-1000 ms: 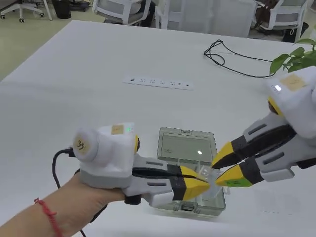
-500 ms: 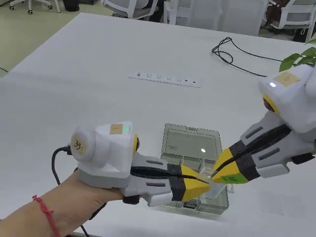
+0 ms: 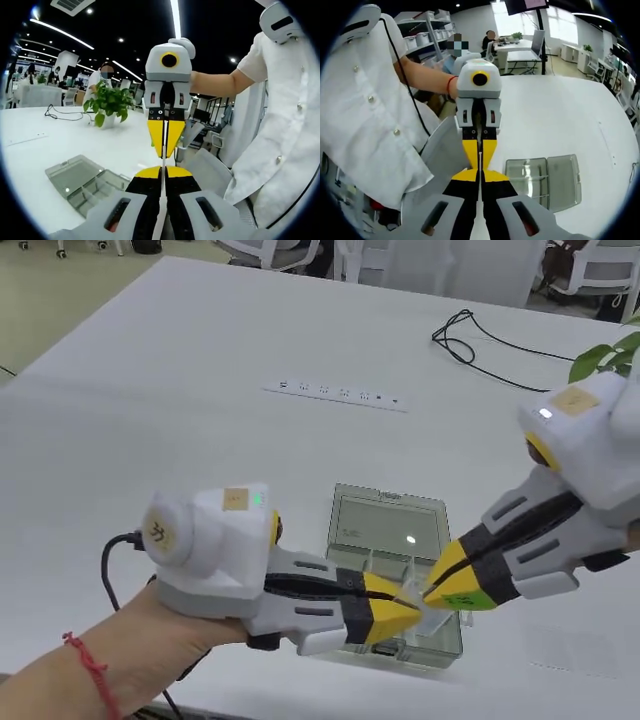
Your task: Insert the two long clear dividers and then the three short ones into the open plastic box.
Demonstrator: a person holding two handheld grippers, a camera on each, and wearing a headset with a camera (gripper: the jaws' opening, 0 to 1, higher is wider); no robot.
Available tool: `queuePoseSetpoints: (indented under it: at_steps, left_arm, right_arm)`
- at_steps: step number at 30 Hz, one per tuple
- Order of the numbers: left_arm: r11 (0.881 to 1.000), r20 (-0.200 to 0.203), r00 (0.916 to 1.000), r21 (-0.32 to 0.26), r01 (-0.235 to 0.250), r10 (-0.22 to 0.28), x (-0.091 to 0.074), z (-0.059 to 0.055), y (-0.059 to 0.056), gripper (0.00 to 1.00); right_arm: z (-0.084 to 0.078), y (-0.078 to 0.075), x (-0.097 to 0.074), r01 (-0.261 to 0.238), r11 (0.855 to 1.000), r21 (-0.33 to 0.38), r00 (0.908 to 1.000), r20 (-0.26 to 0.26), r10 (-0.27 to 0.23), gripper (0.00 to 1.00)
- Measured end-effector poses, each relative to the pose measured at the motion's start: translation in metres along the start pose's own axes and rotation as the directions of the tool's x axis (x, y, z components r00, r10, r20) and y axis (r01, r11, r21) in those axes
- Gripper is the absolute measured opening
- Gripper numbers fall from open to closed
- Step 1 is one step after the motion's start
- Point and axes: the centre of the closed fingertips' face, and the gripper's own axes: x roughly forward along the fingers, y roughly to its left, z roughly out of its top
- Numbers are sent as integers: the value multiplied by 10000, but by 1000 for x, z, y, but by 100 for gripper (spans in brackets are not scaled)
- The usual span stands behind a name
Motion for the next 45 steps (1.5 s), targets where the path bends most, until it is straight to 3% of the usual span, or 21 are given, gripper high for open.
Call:
queuePoseSetpoints:
  at_steps: [10,18,30,45]
  left_arm:
    - [9991,-184,9989,71,-420,422,-8,-5,6,1]
    - [9935,-313,9930,-19,-1137,1136,-24,-14,18,15]
    - [9761,-776,9732,-9,-2172,2165,-47,-29,34,43]
    - [9544,-1034,9492,39,-2985,2973,-63,-41,52,67]
  right_arm:
    - [4,-3,-2,199,9998,21,9997,167,-199,3]
    - [7,-12,-3,575,9983,79,9977,346,-578,3]
    - [9,-39,4,1377,9903,188,9893,457,-1384,3]
    - [-1,-83,23,2018,9784,440,9768,647,-2044,3]
